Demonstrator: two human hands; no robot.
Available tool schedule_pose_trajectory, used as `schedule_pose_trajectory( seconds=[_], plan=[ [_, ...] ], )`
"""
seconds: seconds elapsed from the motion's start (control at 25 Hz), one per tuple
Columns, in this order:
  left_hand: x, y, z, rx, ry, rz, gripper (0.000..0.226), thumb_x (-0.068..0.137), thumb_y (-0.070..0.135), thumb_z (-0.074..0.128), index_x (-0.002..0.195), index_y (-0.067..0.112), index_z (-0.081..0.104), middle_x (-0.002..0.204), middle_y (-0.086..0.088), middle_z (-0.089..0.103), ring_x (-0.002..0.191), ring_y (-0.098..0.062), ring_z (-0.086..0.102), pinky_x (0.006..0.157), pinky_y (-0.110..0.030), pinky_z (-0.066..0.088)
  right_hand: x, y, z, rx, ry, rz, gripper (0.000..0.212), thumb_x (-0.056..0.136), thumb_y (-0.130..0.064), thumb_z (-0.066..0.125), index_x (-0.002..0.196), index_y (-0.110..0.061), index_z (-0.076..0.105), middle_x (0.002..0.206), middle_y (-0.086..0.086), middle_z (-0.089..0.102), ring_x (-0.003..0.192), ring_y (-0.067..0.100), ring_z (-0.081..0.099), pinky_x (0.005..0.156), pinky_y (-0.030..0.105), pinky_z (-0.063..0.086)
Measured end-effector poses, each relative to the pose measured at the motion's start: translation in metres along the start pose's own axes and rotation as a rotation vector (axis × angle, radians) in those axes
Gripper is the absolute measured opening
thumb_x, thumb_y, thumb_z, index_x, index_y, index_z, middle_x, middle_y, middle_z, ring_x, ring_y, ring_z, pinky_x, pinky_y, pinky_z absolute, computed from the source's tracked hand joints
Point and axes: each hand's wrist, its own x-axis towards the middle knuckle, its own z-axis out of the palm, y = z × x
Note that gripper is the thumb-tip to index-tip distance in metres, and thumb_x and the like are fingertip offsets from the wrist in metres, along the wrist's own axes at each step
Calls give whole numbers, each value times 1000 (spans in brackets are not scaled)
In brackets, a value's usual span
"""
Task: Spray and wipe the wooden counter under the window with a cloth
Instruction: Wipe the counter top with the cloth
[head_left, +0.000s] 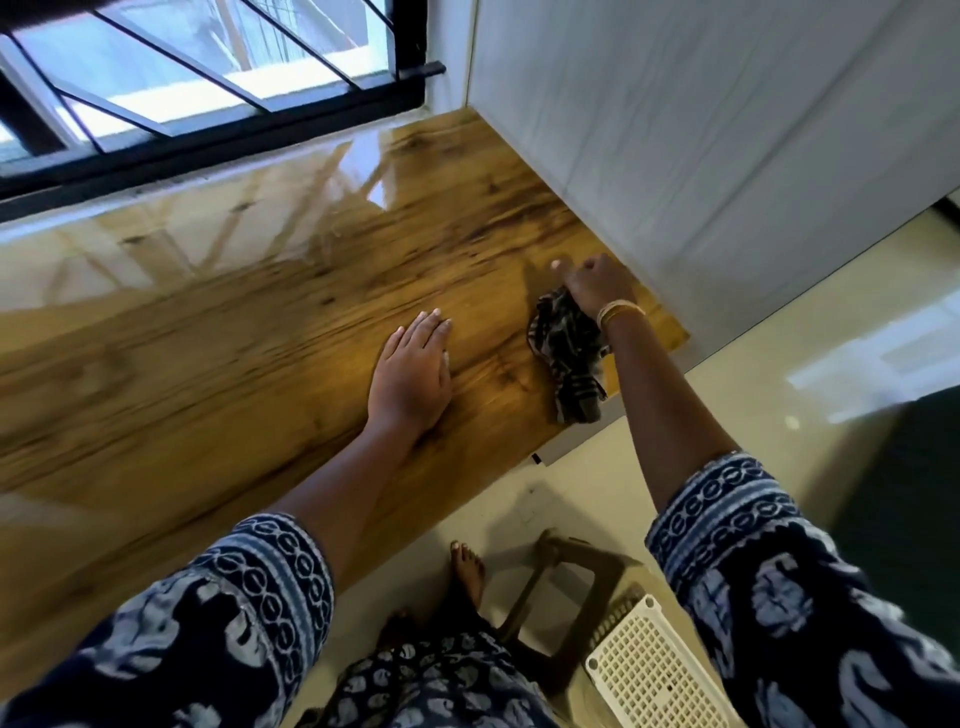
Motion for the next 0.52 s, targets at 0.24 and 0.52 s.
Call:
schedule_pose_trajectory(
  seconds=[0.24,0.52],
  plan=[
    [1,0,1,2,19,-11,46,99,20,36,145,14,38,154,-5,34,145,-17,26,119,-38,22,-43,32,65,-60,447,-90,75,88,-64,47,143,-16,32,141,25,33,125,43,39,104,48,39],
    [0,2,1,-12,28,-19,48,97,18,38,145,12,38,154,-6,35,144,-18,26,119,-39,23,-59,26,117,-373,94,-690,67,99,-40,43,154,-30,7,161,19,4,139,42,30,103,52,43]
  ],
)
